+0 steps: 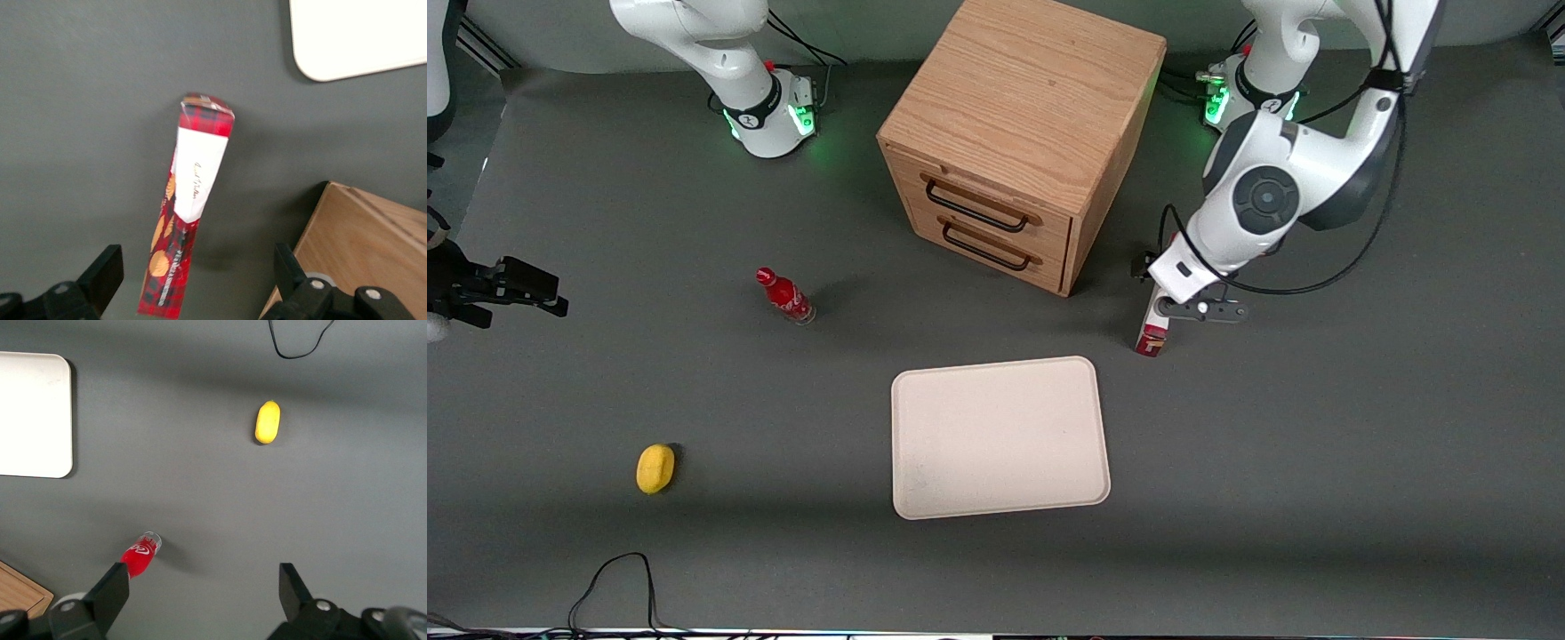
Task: Place red cookie box on tray
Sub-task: 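Lower the left gripper over the cookie box and close on it, then lift the cookie box upright with the left gripper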
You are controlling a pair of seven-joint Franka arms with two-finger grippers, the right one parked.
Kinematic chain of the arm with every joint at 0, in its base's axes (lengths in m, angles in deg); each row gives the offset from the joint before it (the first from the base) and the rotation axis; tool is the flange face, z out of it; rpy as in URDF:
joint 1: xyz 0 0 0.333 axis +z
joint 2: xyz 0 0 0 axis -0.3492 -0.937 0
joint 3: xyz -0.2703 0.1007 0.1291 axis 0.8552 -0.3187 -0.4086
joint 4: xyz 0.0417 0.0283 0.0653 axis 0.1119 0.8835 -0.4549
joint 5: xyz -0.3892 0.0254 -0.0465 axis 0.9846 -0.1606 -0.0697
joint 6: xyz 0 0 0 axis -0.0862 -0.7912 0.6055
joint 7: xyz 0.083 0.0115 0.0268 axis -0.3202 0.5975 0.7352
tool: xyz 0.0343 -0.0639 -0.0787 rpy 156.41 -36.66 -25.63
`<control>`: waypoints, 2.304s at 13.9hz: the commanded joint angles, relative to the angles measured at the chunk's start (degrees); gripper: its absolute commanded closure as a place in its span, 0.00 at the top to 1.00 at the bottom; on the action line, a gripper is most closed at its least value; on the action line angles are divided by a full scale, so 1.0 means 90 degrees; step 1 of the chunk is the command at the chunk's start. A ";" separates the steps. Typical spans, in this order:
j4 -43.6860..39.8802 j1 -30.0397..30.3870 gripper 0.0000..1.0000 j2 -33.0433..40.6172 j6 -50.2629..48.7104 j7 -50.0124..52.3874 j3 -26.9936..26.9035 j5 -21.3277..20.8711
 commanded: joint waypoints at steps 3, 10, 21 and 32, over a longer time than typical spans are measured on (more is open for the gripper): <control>0.0896 -0.0071 1.00 0.0106 0.1129 -0.0148 -0.0004 -0.0487; 0.1161 -0.0022 1.00 -0.0374 0.2059 -0.0167 -0.0013 -0.0821; 0.1161 0.0036 0.00 -0.0393 0.2030 -0.0255 -0.0043 -0.0831; -0.2318 0.0037 0.00 0.0906 -0.3256 -0.0421 -0.0179 -0.0704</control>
